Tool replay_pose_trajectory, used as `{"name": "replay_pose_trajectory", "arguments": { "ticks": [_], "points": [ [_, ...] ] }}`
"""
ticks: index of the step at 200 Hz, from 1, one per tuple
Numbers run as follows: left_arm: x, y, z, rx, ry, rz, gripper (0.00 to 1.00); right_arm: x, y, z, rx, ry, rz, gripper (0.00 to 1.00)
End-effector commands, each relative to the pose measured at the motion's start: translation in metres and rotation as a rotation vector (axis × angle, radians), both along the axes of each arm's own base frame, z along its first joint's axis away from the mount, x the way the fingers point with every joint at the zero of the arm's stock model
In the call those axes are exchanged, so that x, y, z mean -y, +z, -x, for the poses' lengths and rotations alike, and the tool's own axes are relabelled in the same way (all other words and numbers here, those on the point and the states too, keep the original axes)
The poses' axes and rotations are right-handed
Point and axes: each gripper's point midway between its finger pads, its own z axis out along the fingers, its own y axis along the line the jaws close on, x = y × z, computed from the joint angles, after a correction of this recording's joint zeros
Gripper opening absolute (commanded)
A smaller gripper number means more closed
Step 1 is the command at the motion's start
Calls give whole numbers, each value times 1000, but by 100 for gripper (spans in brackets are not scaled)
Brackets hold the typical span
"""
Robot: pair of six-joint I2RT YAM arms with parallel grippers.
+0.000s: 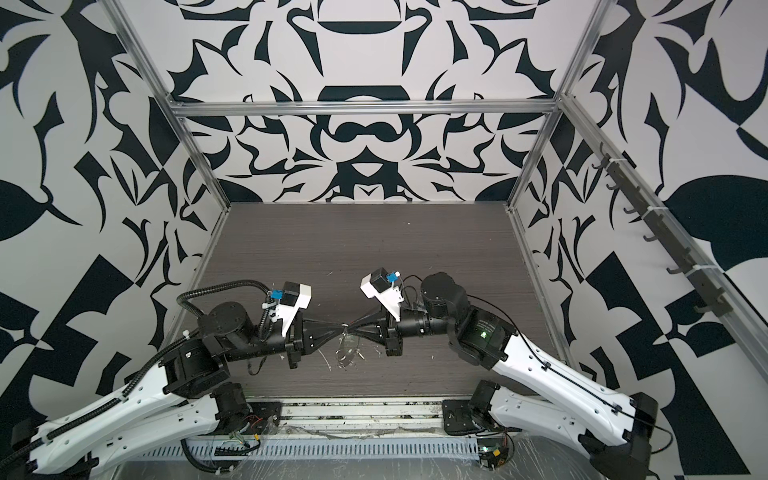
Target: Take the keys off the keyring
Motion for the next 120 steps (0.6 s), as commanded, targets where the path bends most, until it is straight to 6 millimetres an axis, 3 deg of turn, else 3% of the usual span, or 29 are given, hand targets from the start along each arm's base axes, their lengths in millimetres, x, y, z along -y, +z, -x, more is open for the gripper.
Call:
{"name": "replay_pose_trajectory", "arguments": {
  "ticks": [1, 15, 67, 120],
  "points": [
    [-4, 18, -3, 26, 26, 41, 0, 2, 40, -4, 71, -31, -97, 0],
    [-5, 20, -6, 28, 44, 58, 0, 5, 47, -9, 79, -71, -125, 5],
    [-15, 29, -16, 25, 129, 148, 0, 26, 77, -19, 89, -218, -272, 42],
    [-24, 41, -22, 20, 181, 245, 0, 33, 58, -46, 14, -384, -308, 51]
  ]
}}
